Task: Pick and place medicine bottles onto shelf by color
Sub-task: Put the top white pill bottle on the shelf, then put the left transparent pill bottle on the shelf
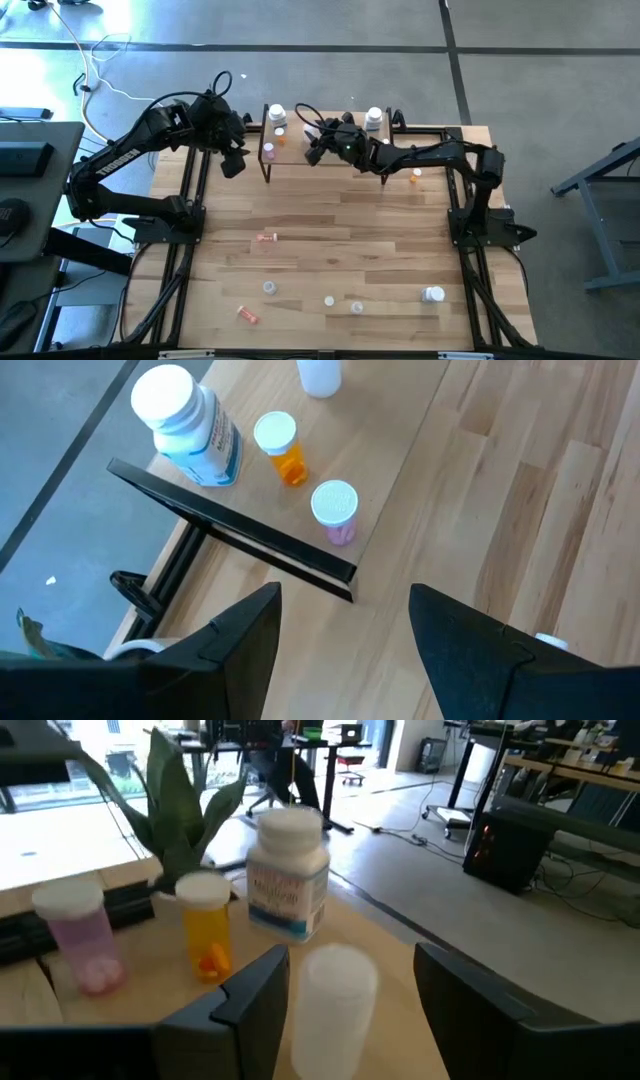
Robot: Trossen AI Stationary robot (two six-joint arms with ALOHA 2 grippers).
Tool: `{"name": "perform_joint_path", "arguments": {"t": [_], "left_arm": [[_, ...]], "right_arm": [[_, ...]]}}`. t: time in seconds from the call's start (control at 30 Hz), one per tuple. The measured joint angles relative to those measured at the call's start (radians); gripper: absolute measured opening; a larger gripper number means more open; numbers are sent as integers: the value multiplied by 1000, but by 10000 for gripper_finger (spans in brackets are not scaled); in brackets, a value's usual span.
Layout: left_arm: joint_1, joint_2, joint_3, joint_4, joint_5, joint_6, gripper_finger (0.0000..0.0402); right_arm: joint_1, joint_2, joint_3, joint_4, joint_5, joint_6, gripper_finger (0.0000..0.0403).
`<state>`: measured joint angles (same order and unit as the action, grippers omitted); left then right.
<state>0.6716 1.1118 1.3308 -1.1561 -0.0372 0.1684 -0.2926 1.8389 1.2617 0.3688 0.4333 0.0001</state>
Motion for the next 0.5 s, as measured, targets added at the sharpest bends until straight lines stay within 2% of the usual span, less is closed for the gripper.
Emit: {"name": "perform_joint_path", "arguments": {"t": [0.2,0.4,0.5], "left_arm": [[0,0,-5,-3,16,-17,209],[-41,-5,-72,-7,165,-61,209],[-94,-11,-114,-7,180,-73,209]], "right_arm": [[29,-83,0,-104,0,32,207],[52,-160,1,-218,8,109,207],[54,-201,1,-261,29,139,207]]}}
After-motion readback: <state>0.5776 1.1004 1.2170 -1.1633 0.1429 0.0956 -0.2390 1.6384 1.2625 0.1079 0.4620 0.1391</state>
